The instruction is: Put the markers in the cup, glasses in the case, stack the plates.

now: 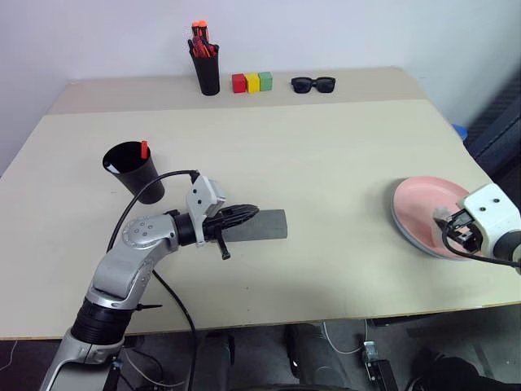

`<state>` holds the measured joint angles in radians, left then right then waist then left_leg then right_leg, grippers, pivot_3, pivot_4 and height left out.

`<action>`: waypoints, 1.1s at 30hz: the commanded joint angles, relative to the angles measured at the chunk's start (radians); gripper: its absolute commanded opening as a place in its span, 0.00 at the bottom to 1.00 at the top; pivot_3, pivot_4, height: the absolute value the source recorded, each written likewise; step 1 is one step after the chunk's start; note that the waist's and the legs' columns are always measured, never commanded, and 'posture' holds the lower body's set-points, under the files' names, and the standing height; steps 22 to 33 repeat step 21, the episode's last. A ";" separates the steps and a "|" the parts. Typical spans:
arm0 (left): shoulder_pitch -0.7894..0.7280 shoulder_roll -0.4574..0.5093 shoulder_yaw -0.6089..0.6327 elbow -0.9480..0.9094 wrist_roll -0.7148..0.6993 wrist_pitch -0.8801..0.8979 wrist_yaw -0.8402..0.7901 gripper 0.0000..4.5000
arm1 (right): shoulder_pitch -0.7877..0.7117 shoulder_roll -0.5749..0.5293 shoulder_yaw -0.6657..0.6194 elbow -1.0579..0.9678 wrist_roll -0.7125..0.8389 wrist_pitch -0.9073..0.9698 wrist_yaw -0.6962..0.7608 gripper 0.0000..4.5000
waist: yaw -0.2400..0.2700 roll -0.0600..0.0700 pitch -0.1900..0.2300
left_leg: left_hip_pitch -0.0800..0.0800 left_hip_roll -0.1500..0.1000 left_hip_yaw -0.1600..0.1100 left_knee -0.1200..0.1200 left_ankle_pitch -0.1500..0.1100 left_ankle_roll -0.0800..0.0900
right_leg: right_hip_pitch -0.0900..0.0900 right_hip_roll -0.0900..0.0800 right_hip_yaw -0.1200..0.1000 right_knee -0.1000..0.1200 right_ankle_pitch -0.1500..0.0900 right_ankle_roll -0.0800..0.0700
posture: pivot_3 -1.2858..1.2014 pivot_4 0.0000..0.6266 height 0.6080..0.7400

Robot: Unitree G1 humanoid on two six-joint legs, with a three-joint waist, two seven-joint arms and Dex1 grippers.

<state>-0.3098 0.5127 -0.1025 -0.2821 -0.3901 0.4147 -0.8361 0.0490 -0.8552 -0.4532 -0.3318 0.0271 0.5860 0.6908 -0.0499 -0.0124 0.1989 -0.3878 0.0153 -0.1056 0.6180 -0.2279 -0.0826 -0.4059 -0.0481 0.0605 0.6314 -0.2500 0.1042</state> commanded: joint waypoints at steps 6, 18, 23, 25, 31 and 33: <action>0.122 0.019 0.159 -0.088 0.042 -0.019 0.161 0.00 | -0.214 0.076 0.098 -0.030 0.196 -0.083 0.063 0.51 | 0.000 0.000 0.000 | 0.000 0.000 -0.001 -0.002 0.000 0.000 | 0.000 0.000 0.000 0.000 0.001 -0.002 | 0.52 0.24 1.00; 0.523 0.014 0.499 -0.244 0.004 -0.005 0.314 0.00 | -0.401 0.169 0.311 0.158 0.325 -0.130 0.193 0.51 | 0.017 -0.001 0.000 | -0.003 0.000 0.000 -0.001 0.000 0.000 | -0.001 -0.001 0.000 -0.002 0.000 -0.002 | 0.52 0.24 1.00; 0.559 0.012 0.523 -0.270 0.005 -0.007 0.331 0.00 | -0.439 0.180 0.356 0.214 0.313 -0.170 0.207 0.51 | 0.013 -0.001 0.000 | -0.002 0.000 0.000 -0.001 0.000 0.000 | -0.001 -0.001 0.000 -0.001 0.000 -0.002 | 0.52 0.24 1.00; 0.559 0.012 0.523 -0.270 0.005 -0.007 0.331 0.00 | -0.439 0.180 0.356 0.214 0.313 -0.170 0.207 0.51 | 0.013 -0.001 0.000 | -0.002 0.000 0.000 -0.001 0.000 0.000 | -0.001 -0.001 0.000 -0.001 0.000 -0.002 | 0.52 0.24 1.00; 0.559 0.012 0.523 -0.270 0.005 -0.007 0.331 0.00 | -0.439 0.180 0.356 0.214 0.313 -0.170 0.207 0.51 | 0.013 -0.001 0.000 | -0.002 0.000 0.000 -0.001 0.000 0.000 | -0.001 -0.001 0.000 -0.001 0.000 -0.002 | 0.52 0.24 1.00; 0.559 0.012 0.523 -0.270 0.005 -0.007 0.331 0.00 | -0.439 0.180 0.356 0.214 0.313 -0.170 0.207 0.51 | 0.013 -0.001 0.000 | -0.002 0.000 0.000 -0.001 0.000 0.000 | -0.001 -0.001 0.000 -0.001 0.000 -0.002 | 0.52 0.24 1.00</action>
